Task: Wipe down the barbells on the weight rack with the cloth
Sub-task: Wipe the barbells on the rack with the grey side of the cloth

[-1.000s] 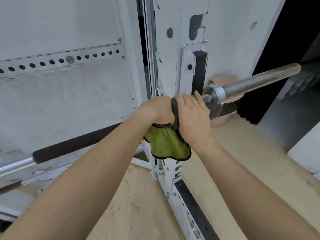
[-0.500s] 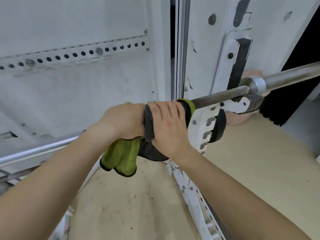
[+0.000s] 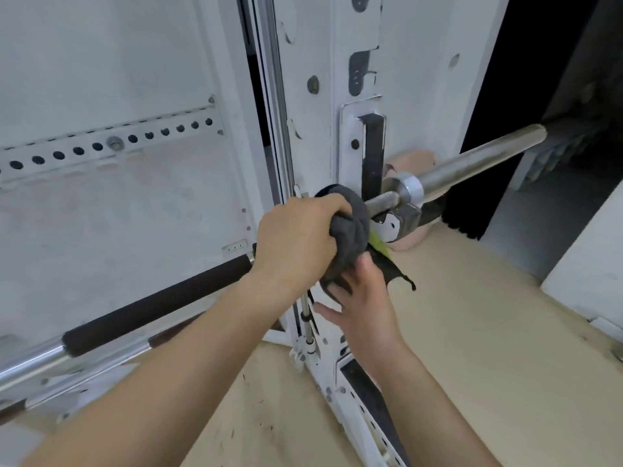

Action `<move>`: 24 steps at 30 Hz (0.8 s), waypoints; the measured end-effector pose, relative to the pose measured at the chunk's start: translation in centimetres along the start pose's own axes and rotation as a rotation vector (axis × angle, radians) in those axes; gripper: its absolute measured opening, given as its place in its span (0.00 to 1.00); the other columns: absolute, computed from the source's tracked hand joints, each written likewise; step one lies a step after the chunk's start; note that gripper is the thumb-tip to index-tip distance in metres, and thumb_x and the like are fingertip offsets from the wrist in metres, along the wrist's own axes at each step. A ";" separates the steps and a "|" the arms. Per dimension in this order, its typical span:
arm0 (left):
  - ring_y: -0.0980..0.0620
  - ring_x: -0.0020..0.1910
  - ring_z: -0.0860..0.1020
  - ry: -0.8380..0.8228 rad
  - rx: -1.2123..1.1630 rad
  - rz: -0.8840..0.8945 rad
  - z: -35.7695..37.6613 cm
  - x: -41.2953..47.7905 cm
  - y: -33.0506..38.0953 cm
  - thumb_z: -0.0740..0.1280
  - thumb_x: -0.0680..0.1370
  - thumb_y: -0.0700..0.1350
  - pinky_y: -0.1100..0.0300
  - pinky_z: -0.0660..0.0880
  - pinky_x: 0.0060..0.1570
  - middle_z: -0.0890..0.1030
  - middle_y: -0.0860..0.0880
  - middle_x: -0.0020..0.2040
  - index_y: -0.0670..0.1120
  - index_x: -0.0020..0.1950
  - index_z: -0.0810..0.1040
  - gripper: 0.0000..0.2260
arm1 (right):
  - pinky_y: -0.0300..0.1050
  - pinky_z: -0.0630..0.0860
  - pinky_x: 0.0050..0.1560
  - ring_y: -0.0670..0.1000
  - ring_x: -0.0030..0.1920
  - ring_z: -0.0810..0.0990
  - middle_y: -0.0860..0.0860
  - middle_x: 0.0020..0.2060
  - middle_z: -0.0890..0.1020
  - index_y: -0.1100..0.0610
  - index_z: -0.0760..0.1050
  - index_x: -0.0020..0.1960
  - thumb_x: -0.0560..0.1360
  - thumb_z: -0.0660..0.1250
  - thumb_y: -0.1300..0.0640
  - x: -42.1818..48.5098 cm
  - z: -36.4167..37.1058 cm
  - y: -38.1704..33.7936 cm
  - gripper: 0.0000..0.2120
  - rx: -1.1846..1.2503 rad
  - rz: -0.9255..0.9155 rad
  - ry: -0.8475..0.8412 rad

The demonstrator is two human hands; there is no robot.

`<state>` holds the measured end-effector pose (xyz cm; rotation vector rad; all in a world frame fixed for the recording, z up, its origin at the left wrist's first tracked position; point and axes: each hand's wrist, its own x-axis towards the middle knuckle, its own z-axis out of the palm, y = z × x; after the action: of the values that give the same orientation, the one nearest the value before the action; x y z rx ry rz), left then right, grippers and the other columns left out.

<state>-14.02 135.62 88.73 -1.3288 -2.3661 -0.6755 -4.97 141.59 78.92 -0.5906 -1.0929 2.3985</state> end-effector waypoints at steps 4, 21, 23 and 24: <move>0.58 0.51 0.81 -0.069 -0.591 -0.191 -0.2 0.5 2.6 0.66 0.72 0.31 0.58 0.81 0.52 0.85 0.56 0.49 0.55 0.53 0.85 0.21 | 0.50 0.78 0.56 0.52 0.61 0.83 0.53 0.61 0.83 0.53 0.76 0.69 0.75 0.65 0.41 -0.6 3.5 -4.0 0.26 0.342 -0.059 -0.025; 0.46 0.38 0.77 -0.267 0.567 -0.064 2.8 -1.6 -3.2 0.64 0.80 0.57 0.55 0.67 0.32 0.76 0.50 0.44 0.47 0.58 0.69 0.15 | 0.57 0.73 0.56 0.63 0.53 0.77 0.58 0.51 0.82 0.57 0.81 0.56 0.74 0.53 0.46 5.1 -0.8 -11.1 0.24 -2.122 -0.724 0.256; 0.47 0.32 0.71 -0.190 0.594 -0.057 2.8 -1.2 -3.3 0.64 0.81 0.58 0.56 0.66 0.30 0.70 0.51 0.36 0.48 0.51 0.69 0.14 | 0.56 0.73 0.56 0.62 0.53 0.79 0.57 0.49 0.83 0.58 0.81 0.58 0.75 0.55 0.49 5.7 -0.9 -9.2 0.22 -2.053 -0.815 0.262; 0.48 0.32 0.71 -0.204 0.547 -0.069 2.8 -0.6 -3.5 0.63 0.81 0.60 0.55 0.66 0.31 0.69 0.51 0.35 0.48 0.51 0.70 0.15 | 0.55 0.74 0.55 0.60 0.51 0.80 0.56 0.47 0.84 0.58 0.81 0.57 0.76 0.57 0.50 5.8 -0.7 -8.8 0.20 -1.989 -0.867 0.285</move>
<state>-16.93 135.14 85.27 -1.1121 -2.5039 0.1071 -7.40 150.40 84.21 -0.6322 -2.4967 -0.0617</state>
